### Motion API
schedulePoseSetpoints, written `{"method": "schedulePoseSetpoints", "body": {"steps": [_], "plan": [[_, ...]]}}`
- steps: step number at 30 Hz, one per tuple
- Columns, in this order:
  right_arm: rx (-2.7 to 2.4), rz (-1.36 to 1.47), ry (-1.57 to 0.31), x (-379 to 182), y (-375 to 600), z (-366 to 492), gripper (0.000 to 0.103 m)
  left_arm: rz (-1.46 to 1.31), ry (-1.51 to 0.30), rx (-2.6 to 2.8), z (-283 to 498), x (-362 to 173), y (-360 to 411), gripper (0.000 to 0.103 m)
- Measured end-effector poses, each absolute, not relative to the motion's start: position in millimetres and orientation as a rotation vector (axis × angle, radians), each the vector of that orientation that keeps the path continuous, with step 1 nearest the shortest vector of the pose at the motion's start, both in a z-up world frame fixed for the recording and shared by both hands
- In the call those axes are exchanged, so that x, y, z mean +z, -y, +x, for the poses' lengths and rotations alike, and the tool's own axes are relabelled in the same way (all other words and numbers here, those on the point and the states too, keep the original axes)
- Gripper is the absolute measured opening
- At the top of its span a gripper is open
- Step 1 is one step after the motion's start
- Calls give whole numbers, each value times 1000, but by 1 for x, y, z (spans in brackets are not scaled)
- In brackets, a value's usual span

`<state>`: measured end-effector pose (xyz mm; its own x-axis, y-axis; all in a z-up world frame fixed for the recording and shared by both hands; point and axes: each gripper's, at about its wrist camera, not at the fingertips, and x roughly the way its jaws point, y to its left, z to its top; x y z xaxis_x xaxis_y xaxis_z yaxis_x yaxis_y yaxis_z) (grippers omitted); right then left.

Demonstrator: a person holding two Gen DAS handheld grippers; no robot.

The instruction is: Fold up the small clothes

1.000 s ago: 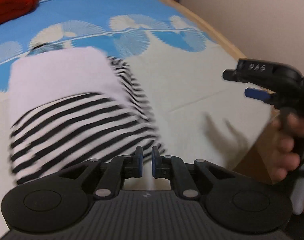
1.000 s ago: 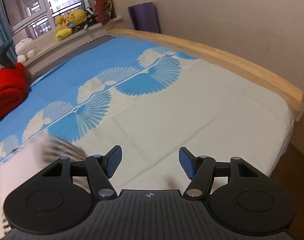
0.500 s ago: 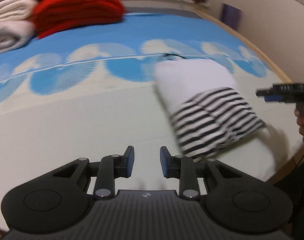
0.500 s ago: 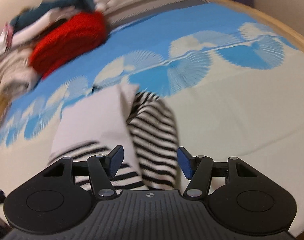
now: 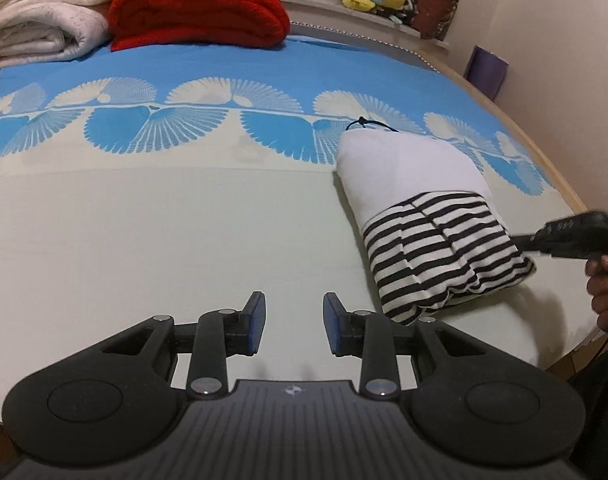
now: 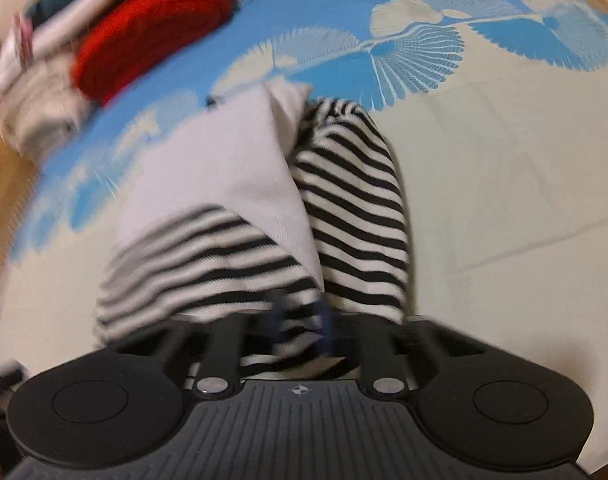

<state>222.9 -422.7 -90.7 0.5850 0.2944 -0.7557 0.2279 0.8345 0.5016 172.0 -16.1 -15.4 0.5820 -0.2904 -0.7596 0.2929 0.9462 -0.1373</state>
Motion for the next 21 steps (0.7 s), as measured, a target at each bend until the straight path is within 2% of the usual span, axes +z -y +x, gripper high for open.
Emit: {"method": "schedulePoseSetpoints", "body": {"steps": [4, 6, 13, 19, 20, 21], "plan": [[22, 716, -784, -67, 440, 199, 0, -8, -877, -358, 173, -15, 15, 35], [-32, 747, -764, -65, 450, 189, 0, -17, -881, -357, 174, -15, 12, 35], [-177, 551, -1037, -100, 430, 206, 0, -65, -922, -313, 183, -19, 0, 35], [-175, 442, -1031, -92, 409, 215, 2, -96, -957, -266, 189, -22, -6, 35], [-190, 432, -1023, -92, 410, 213, 6, -93, -963, -260, 189, -23, -6, 37], [-211, 426, -1009, -89, 410, 213, 14, -90, -967, -254, 189, -24, -5, 39]]}}
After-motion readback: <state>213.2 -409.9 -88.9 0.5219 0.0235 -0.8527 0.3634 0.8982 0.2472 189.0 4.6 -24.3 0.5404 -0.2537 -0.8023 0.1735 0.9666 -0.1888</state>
